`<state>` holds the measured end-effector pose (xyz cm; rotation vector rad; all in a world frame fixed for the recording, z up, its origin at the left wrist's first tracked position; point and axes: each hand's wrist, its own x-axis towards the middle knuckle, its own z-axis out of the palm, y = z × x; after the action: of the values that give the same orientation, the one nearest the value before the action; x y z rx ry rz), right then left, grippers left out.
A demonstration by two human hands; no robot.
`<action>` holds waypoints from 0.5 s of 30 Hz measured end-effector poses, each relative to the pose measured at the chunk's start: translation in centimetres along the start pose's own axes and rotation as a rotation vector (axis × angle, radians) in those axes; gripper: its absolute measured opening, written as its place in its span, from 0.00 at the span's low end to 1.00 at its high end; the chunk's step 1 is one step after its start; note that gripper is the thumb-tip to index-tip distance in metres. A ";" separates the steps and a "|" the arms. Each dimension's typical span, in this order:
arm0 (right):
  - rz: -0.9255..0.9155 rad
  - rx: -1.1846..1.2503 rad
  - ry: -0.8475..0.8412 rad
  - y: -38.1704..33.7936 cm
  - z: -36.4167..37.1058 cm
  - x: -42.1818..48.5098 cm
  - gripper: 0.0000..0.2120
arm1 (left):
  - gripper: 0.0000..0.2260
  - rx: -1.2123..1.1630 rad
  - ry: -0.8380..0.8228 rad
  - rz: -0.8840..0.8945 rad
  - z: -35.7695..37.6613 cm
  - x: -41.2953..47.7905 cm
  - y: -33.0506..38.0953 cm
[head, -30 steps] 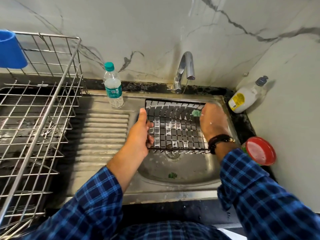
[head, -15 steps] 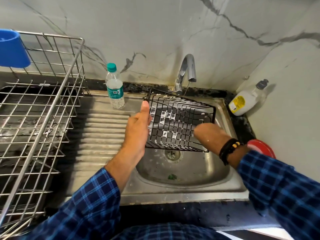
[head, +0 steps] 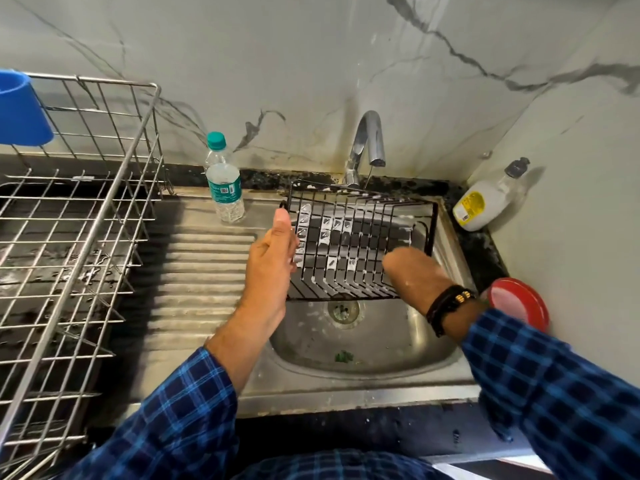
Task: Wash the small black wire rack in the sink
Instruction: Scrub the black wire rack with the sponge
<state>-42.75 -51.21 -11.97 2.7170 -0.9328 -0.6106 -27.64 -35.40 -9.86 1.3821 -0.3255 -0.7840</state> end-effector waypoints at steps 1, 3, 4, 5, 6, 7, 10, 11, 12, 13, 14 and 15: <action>-0.032 -0.002 -0.059 0.0 0.2 -0.3 0.12 | 0.22 -0.003 0.004 -0.009 -0.1 0.2 -0.1; -0.059 -0.011 -0.157 0.6 -0.3 -0.7 0.12 | 0.22 0.007 -0.013 -0.014 -0.2 0.3 -0.5; -0.053 -0.008 -0.168 1.1 -0.7 -0.7 0.12 | 0.23 0.005 -0.021 -0.014 -0.2 0.2 -0.6; -0.039 -0.005 -0.138 1.6 -1.2 -0.7 0.12 | 0.23 -0.003 -0.025 -0.016 -0.2 0.2 -0.9; -0.028 -0.021 -0.071 2.0 -1.6 -0.6 0.11 | 0.23 -0.008 -0.026 -0.024 -0.3 0.2 -1.0; -0.013 -0.050 0.017 2.3 -2.0 -0.6 0.11 | 0.23 -0.002 -0.032 -0.034 -0.3 0.3 -1.0; -0.010 -0.143 0.138 2.5 -2.0 -0.7 0.10 | 0.24 0.026 -0.071 -0.061 -0.6 0.8 -0.3; -0.043 -0.177 0.097 2.4 -1.8 -0.8 0.10 | 0.25 0.040 -0.082 -0.063 -0.7 1.0 -0.2; -0.093 -0.209 0.043 2.3 -1.6 -0.9 0.11 | 0.24 0.059 -0.091 -0.064 -0.7 1.1 0.0; -0.149 -0.230 -0.018 2.4 -1.4 -1.1 0.11 | 0.24 0.075 -0.101 -0.067 -0.8 1.2 -0.1; -0.196 -0.251 -0.065 2.5 -1.4 -1.3 0.10 | 0.24 0.088 -0.112 -0.074 -0.7 1.1 -0.1; -0.226 -0.278 -0.086 2.9 -1.6 -1.4 0.10 | 0.24 0.094 -0.121 -0.084 -0.7 1.1 -0.3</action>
<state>-44.55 -52.51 -9.14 2.5769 -0.5139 -0.8363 -26.49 -35.63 -10.56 1.4465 -0.4053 -0.9343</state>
